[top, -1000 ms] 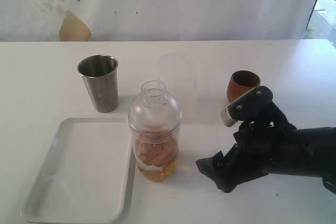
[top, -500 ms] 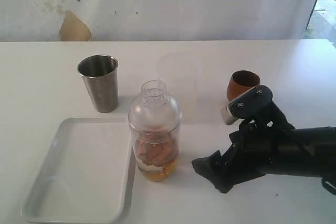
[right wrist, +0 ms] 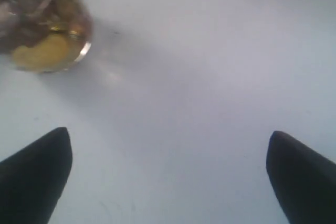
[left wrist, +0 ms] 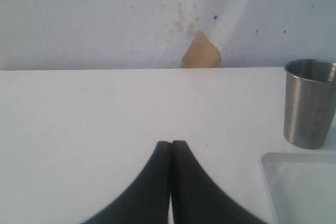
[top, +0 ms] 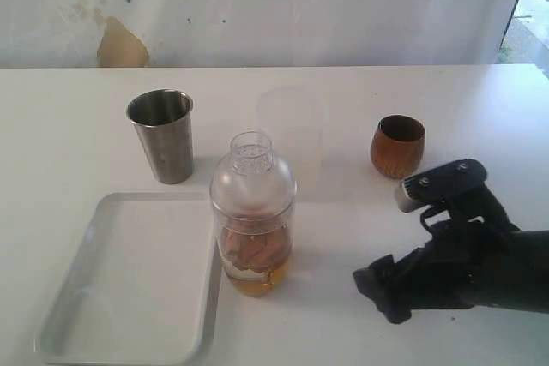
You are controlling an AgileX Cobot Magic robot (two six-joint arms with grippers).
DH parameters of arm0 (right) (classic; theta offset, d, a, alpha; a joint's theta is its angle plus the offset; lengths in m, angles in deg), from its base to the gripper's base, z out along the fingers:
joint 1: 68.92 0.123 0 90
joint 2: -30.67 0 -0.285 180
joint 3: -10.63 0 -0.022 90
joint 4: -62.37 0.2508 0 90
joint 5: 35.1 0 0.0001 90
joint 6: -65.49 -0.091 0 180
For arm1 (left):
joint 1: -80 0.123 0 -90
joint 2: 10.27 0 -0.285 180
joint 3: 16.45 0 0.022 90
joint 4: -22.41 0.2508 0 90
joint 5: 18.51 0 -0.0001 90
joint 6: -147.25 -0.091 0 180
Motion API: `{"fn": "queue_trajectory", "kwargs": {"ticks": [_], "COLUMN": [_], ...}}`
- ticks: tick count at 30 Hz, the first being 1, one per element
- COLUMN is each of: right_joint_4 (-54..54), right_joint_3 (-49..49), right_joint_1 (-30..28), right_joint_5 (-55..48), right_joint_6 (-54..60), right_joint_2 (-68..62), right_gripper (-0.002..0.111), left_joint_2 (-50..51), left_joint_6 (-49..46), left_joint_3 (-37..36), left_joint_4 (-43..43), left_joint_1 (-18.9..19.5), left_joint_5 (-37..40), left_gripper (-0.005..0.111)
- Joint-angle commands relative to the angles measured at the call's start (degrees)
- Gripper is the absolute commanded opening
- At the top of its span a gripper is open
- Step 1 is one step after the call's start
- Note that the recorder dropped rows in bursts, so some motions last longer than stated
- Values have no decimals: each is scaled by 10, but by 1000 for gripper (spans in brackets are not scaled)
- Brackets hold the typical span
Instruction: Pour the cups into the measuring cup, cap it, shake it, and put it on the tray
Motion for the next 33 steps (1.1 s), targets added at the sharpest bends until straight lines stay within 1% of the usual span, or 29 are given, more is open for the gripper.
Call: {"fn": "queue_trajectory", "kwargs": {"ticks": [1, 3, 6, 10, 13, 15, 16, 17, 18, 19, 20, 24, 25, 27, 28, 33], "right_joint_4": [-267, -404, -529, -610, -628, -634, -657, -721, -757, -840, -879, -948, -973, -1041, -1045, -1046], "right_joint_3": [40, 57, 70, 76, 76, 81, 90, 109, 118, 129, 131, 135, 142, 164, 169, 170], "right_joint_1": [-3, -3, -3, -3, 4, 22, 31, 40, 43, 43, 43, 43, 43, 43, 43, 43], "right_joint_5": [124, 136, 150, 168, 171, 189, 211, 254, 278, 306, 318, 358, 383, 483, 528, 627], "right_joint_6": [-346, -479, -618, -691, -701, -706, -736, -800, -857, -930, -959, -1028, -1040, -1040, -1039, -992], "right_joint_2": [49, 65, 74, 71, 71, 71, 71, 71, 71, 70, 70, 60, 53, 29, 11, -74], "right_gripper": [92, 92, 92, 92, 92, 92, 92, 92, 92, 92, 92, 92, 92, 92, 92, 92], "left_joint_2": [-2, -2, -2, -2, -2, -2, -2, -2, -2, -2, -2, -2, -2, -2, -2, -2], "left_joint_6": [1, 1, 1, 1, 1, 1, 1, 1, 1, 1, 1, 1, 1, 1, 1, 1], "left_joint_3": [-3, -3, -3, -3, -3, -3, -3, -3, -3, -3, -3, -3, -3, -3, -3, -3], "left_joint_4": [3, 3, 3, 3, 3, 3, 3, 3, 3, 3, 3, 3, 3, 3, 3, 3], "left_joint_1": [0, 0, 0, 0, 0, 0, 0, 0, 0, 0, 0, 0, 0, 0, 0, 0], "left_joint_5": [-6, -6, -6, -6, -6, -6, -6, -6, -6, -6, -6, -6, -6, -6, -6, -6], "left_gripper": [0, 0, 0, 0, 0, 0, 0, 0, 0, 0, 0, 0, 0, 0, 0, 0]}}
